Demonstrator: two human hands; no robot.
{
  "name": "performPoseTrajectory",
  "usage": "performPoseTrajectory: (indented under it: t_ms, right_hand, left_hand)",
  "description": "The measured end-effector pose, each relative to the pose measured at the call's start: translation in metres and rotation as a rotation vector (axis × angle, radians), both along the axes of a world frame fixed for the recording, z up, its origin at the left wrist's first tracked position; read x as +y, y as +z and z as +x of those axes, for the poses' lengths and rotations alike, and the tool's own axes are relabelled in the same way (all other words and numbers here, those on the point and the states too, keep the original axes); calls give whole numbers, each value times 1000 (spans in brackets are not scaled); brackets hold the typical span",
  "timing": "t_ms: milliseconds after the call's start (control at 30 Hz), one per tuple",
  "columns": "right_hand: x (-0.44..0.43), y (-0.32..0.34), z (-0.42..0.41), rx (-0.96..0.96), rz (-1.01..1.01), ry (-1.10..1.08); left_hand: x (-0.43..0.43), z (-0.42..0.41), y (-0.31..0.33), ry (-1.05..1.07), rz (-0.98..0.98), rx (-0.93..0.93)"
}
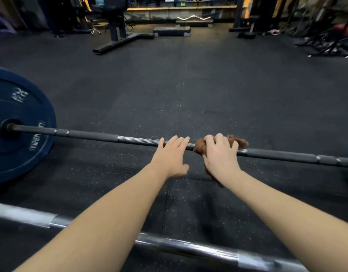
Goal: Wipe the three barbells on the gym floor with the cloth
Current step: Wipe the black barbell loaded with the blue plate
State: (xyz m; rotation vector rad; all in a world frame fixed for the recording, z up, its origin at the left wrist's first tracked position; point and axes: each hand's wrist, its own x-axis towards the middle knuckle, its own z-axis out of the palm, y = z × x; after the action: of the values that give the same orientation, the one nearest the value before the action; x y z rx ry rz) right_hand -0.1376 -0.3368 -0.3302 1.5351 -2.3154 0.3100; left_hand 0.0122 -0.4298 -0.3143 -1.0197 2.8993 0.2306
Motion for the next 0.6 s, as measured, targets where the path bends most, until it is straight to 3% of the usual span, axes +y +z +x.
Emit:
performPoseTrajectory:
  t_ms: [167,333,500,600]
  right_hand:
    - [-26,-2,39,-229,-28,64]
    - [-50,32,51,-724,113,175]
    - [-42,58,7,-1377,335,327]
    - [-35,65,-26,-1571,183,346]
  left_hand:
    - [-8,12,-2,-32,106,186]
    - [-11,27,-17,-50,220,521]
    - [-5,10,-6,45,74,526]
    - [0,-10,4,119,95,475]
